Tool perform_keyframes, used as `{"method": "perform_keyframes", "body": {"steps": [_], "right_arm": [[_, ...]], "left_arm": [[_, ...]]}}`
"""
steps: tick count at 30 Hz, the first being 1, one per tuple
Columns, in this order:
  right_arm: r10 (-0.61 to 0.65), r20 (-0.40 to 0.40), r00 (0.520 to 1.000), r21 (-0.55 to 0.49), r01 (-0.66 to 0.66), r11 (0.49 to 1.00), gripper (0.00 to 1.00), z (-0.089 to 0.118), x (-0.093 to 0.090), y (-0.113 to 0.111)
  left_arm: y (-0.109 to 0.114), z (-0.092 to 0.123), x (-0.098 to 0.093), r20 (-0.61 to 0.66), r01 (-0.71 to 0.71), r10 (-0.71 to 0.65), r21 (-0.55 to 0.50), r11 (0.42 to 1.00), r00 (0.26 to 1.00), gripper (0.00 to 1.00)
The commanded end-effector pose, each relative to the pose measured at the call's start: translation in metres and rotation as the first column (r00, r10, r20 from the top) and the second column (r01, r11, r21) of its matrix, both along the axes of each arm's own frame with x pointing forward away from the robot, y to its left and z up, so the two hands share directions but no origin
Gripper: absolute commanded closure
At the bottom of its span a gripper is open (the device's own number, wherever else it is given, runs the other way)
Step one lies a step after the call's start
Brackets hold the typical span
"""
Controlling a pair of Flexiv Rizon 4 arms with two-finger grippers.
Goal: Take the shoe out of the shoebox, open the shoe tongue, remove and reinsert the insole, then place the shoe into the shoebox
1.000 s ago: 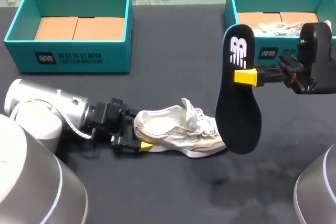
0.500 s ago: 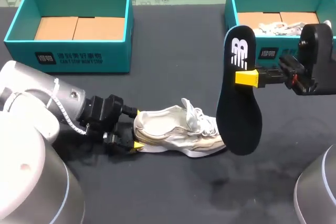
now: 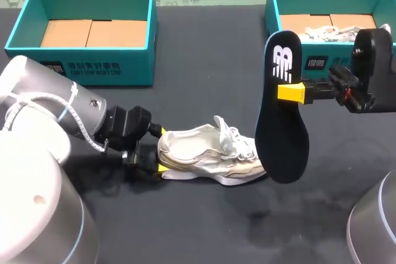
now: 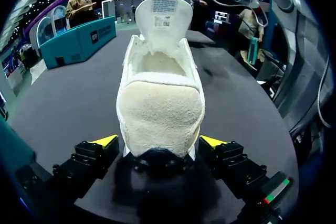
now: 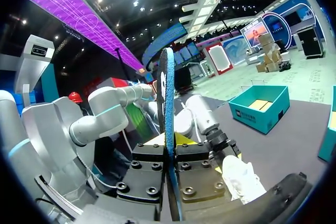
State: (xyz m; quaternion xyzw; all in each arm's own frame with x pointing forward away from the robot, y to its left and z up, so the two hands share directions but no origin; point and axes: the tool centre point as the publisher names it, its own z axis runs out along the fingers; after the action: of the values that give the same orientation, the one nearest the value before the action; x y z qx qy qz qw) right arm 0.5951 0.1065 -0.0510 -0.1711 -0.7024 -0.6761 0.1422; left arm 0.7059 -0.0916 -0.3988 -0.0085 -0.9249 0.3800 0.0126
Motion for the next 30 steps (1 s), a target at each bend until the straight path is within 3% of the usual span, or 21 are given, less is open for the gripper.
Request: {"method": "perform_keyframes", "body": {"steps": [1,15,22,30], "right_arm": [[-0.121,0.007,0.993,-0.051,0.121,0.991,1.0,0.0,-0.011,-0.003],[-0.121,0.007,0.993,-0.051,0.121,0.991,1.0,0.0,-0.011,-0.003],[-0.121,0.007,0.993,-0.051,0.121,0.991,1.0,0.0,-0.011,-0.003],[-0.121,0.007,0.993,-0.051,0.121,0.991,1.0,0.0,-0.011,-0.003]], "left_arm": [[0.001,0.025,0.005,0.062,0.002,-0.03,0.4,0.916,0.998,0.0],[0.0,0.028,0.008,0.04,0.005,-0.024,0.41,0.912,0.999,0.0],[-0.007,0.041,0.009,0.023,0.029,-0.049,0.519,0.854,0.999,0.0],[-0.014,0.037,0.007,-0.001,0.063,-0.081,0.644,0.762,0.997,0.0]]}}
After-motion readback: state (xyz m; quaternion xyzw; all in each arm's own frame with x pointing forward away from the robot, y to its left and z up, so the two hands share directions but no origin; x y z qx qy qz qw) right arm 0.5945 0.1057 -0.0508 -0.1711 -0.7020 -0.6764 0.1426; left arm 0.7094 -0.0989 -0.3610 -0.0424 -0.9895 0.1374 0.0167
